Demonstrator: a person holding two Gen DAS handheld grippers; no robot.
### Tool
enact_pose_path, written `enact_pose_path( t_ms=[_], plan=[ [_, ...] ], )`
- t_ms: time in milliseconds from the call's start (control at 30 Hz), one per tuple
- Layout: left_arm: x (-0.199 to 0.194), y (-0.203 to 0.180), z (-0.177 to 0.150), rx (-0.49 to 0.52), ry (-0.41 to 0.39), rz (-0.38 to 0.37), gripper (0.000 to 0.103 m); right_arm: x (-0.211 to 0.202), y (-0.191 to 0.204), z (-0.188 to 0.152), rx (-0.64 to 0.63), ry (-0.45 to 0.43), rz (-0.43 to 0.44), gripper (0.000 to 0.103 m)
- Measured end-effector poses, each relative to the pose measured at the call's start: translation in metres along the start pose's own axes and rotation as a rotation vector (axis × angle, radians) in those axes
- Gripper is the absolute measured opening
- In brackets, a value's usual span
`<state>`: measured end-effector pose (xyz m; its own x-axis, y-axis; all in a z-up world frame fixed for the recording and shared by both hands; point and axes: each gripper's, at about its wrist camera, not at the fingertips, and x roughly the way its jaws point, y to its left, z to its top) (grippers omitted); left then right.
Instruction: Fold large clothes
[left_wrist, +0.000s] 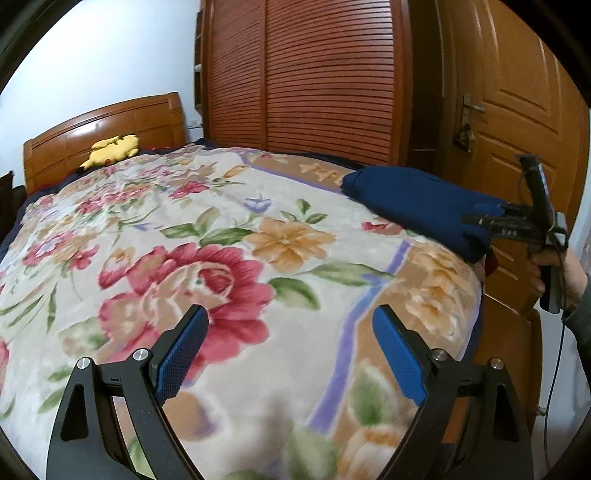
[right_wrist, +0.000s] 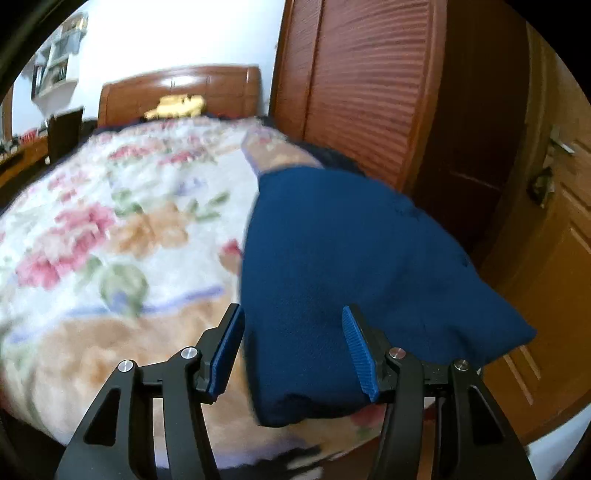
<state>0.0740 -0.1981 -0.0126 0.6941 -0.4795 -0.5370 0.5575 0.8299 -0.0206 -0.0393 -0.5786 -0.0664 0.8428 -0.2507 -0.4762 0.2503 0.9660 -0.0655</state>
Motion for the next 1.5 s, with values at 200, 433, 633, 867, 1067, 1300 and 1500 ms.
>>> enact_pose_path(
  t_ms=[200, 433, 633, 867, 1067, 1300, 1500],
  plan=[
    [-0.022, 0.029, -0.011, -0.047, -0.026, 0.066, 0.091, -0.026, 0.057, 0.028, -0.044, -0.065, 0.103, 0.056],
    [-0.044, 0.072, -0.026, -0.108, -0.046, 0.172, 0.091, -0.041, 0.155, 0.052, -0.122, -0.125, 0.264, 0.058],
    [-0.065, 0.111, -0.043, -0.16, -0.069, 0.26, 0.103, -0.048, 0.225, 0.067, -0.147, -0.158, 0.401, 0.058],
    [-0.085, 0.149, -0.06, -0.214, -0.076, 0.371, 0.103, -0.034, 0.274, 0.066, -0.166, -0.158, 0.494, 0.065],
    [-0.091, 0.171, -0.075, -0.252, -0.1, 0.467, 0.103, -0.016, 0.301, 0.052, -0.146, -0.171, 0.505, 0.072],
    [-0.095, 0.185, -0.091, -0.271, -0.115, 0.512, 0.103, 0.006, 0.312, 0.027, -0.101, -0.214, 0.513, 0.072],
    [-0.096, 0.185, -0.094, -0.273, -0.118, 0.508, 0.103, 0.01, 0.314, 0.023, -0.09, -0.223, 0.519, 0.072]
  ],
)
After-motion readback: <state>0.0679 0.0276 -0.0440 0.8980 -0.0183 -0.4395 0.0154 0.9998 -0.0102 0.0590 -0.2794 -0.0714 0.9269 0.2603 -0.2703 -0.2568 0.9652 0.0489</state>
